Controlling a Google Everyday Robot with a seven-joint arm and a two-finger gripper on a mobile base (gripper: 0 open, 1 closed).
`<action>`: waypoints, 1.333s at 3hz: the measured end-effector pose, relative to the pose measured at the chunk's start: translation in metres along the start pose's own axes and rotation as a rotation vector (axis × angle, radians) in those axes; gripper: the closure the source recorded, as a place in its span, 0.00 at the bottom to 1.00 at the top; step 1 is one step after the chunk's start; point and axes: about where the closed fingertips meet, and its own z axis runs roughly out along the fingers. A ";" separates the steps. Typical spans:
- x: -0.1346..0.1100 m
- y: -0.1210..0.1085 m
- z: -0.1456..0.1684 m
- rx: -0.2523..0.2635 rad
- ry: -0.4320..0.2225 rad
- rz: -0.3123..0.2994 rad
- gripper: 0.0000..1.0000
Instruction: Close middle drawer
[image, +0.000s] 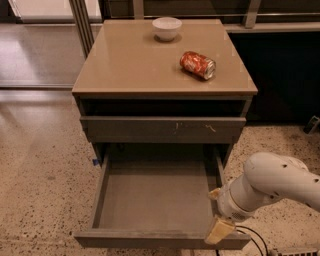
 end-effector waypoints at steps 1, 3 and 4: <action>0.000 0.000 0.000 0.000 0.000 0.000 0.49; 0.000 0.000 0.000 0.000 0.000 0.000 0.96; 0.000 0.000 0.000 0.000 0.000 0.000 1.00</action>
Offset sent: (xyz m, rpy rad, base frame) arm 0.0000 0.0000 0.0000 0.0000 0.0000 0.0000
